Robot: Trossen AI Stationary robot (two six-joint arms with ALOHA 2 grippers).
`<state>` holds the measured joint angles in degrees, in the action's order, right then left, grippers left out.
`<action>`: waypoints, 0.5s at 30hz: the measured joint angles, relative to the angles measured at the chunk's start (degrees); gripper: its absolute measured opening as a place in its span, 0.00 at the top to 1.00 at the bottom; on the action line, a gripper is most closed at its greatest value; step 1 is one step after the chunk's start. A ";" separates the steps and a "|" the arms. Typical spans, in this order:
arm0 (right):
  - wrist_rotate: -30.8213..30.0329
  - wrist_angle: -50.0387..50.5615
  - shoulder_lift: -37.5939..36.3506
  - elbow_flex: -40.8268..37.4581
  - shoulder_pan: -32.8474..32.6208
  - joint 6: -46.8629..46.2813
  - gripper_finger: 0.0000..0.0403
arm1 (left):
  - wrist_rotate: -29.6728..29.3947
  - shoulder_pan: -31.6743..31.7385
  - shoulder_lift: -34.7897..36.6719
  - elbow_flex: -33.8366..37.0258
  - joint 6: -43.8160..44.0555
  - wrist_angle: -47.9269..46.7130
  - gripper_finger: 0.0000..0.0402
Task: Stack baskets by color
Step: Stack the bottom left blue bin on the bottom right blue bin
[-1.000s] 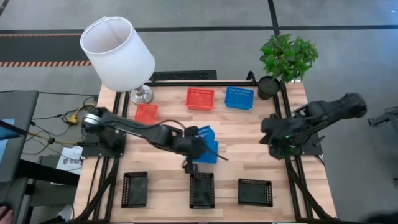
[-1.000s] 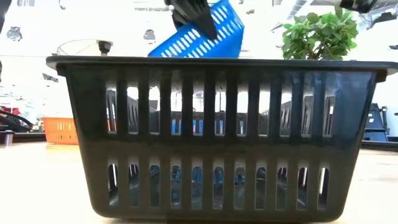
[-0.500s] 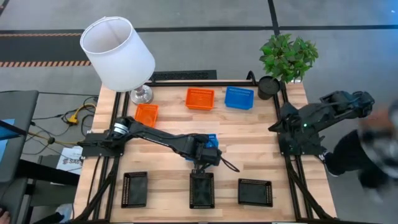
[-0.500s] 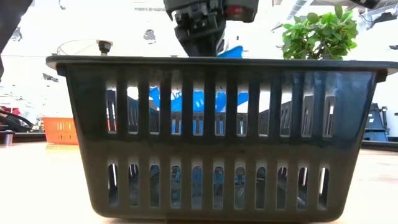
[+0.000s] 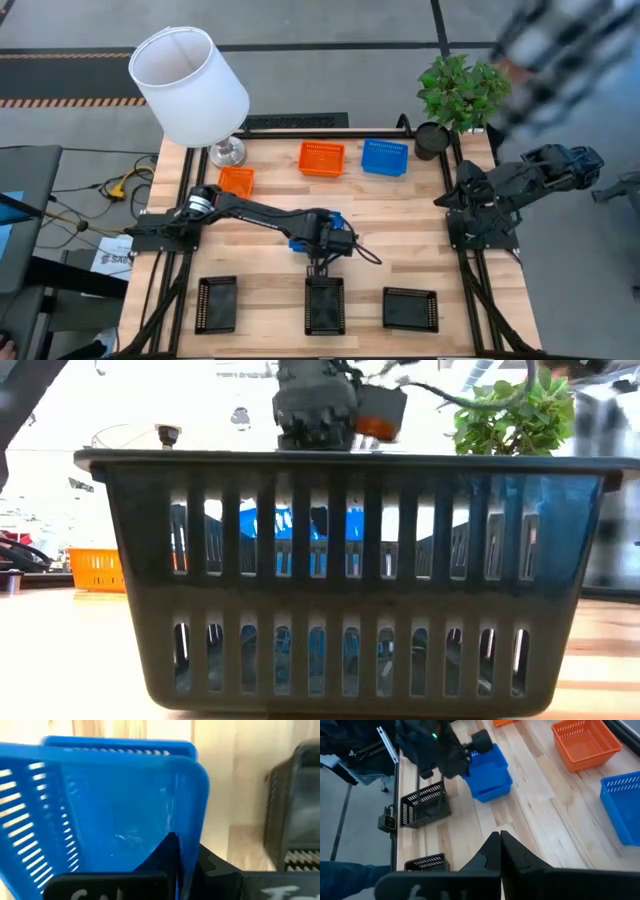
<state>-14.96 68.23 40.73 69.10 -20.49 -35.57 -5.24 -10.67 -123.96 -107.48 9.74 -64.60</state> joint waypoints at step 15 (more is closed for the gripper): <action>0.03 -0.08 0.55 0.00 0.00 0.02 0.98 | 1.42 1.32 -2.26 -0.44 -1.71 1.44 1.00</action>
<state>-14.93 68.15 41.28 69.10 -20.49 -35.55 -3.82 -9.35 -126.21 -107.92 8.03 -63.16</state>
